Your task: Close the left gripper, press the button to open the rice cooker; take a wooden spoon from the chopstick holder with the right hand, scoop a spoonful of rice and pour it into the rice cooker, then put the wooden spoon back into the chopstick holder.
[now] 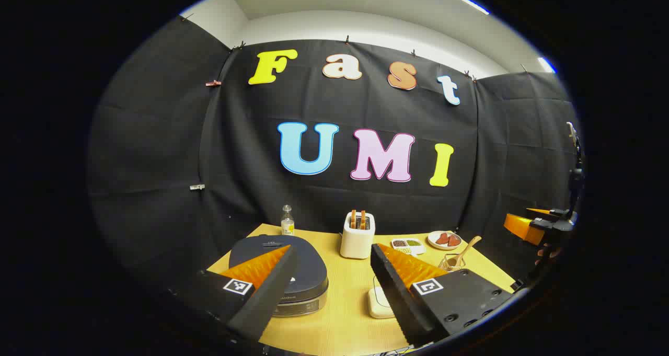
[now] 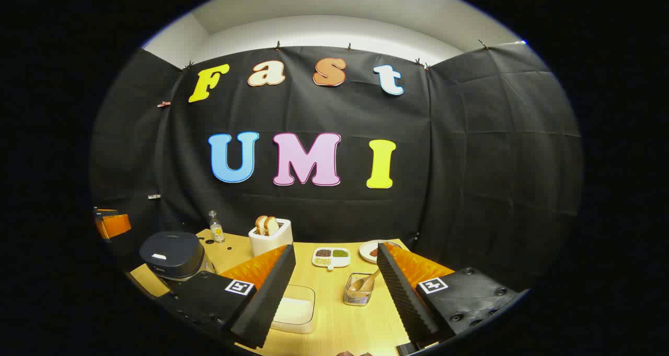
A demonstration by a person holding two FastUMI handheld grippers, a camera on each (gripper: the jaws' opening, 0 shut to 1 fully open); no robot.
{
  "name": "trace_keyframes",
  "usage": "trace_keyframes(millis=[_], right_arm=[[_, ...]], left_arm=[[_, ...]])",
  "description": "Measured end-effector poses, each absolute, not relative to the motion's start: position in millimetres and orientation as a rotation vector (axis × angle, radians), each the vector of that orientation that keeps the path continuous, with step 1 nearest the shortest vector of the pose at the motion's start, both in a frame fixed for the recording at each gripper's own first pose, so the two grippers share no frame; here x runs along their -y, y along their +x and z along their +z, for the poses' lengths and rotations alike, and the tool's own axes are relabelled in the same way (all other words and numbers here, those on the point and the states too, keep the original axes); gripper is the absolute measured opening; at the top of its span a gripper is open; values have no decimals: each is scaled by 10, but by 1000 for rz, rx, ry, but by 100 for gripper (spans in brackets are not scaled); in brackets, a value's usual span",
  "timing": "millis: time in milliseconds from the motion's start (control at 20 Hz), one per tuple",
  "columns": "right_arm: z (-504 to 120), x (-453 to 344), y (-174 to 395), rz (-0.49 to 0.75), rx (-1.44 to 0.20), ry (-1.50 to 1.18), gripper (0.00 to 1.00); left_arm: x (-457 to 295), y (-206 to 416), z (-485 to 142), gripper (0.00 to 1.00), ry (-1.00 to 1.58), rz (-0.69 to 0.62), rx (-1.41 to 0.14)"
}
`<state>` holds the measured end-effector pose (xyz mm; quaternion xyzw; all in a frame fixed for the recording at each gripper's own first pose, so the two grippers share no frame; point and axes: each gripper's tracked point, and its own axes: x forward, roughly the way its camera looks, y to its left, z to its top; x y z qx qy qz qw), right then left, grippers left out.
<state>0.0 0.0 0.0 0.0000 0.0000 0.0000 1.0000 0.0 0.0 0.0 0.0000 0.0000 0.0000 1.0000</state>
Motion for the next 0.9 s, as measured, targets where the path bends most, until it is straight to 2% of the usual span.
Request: trace_keyframes(millis=[900], right_arm=[[-191,-21,-338,-27,-5,16,98]], left_arm=[[-198,-92,-101,95,-20,-6,-18]])
